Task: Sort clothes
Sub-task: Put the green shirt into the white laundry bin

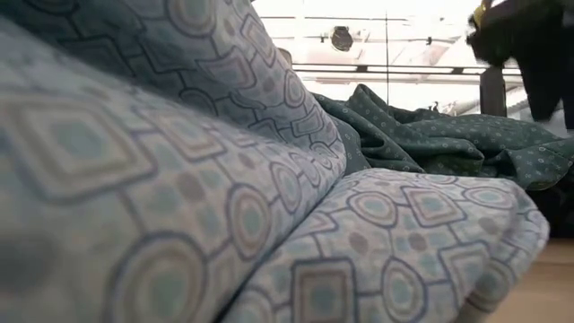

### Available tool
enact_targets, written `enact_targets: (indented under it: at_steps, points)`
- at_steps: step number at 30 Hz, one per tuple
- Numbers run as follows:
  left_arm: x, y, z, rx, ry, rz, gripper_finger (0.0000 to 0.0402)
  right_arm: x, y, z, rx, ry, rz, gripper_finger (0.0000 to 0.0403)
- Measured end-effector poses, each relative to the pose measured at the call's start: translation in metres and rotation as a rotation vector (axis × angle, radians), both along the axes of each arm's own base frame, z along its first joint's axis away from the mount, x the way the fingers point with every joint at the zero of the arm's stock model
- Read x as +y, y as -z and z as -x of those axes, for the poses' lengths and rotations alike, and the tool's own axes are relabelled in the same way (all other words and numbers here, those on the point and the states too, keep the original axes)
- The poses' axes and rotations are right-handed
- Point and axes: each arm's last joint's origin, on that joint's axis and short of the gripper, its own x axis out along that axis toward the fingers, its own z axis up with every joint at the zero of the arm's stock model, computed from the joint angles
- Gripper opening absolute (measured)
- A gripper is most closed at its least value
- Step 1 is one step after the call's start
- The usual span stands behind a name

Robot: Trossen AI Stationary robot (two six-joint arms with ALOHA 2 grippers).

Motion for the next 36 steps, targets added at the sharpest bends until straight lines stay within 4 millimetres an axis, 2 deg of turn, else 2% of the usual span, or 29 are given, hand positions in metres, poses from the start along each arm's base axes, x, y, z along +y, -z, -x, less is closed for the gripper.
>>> enact_targets:
  at_steps: [5,8,10,14,15,20,25,29,32,36]
  points:
    - [0.001,0.0,0.0,-0.001,-0.006,0.008,0.0091,-0.002,0.032,0.004,-0.074,0.061,-0.042,0.0245]
    - [0.001,-0.001,0.0,0.0,-0.017,0.019,0.0091,-0.003,0.04,0.006,-0.058,0.087,-0.043,0.0217]
    - [0.0,-0.004,0.0,-0.029,-0.021,0.001,0.009,-0.002,0.041,0.005,-0.062,0.075,-0.043,0.0172]
    - [-0.006,-0.023,0.008,-0.157,-0.062,-0.051,0.0075,-0.001,0.035,0.001,-0.096,0.038,-0.049,0.0036]
    - [-0.007,-0.029,0.01,-0.181,-0.068,-0.055,0.007,0.0,0.032,-0.001,-0.109,0.029,-0.054,0.0019]
    - [-0.007,-0.054,0.023,-0.271,-0.098,-0.07,0.0042,0.005,0.002,-0.009,-0.143,-0.004,-0.064,0.0006]
    - [-0.004,-0.072,0.035,-0.35,-0.157,-0.113,0.0022,0.002,-0.059,-0.022,-0.276,-0.02,0.026,0.0001]
    - [-0.001,-0.079,0.041,-0.384,-0.208,-0.14,0.0015,-0.013,-0.105,-0.036,-0.469,-0.046,0.171,0.0001]
    - [0.002,-0.08,0.042,-0.387,-0.225,-0.149,0.0015,-0.028,-0.118,-0.053,-0.568,-0.093,0.208,0.0001]
    - [0.005,-0.08,0.042,-0.383,-0.238,-0.152,0.0015,-0.042,-0.112,-0.088,-0.657,-0.183,0.196,0.0]
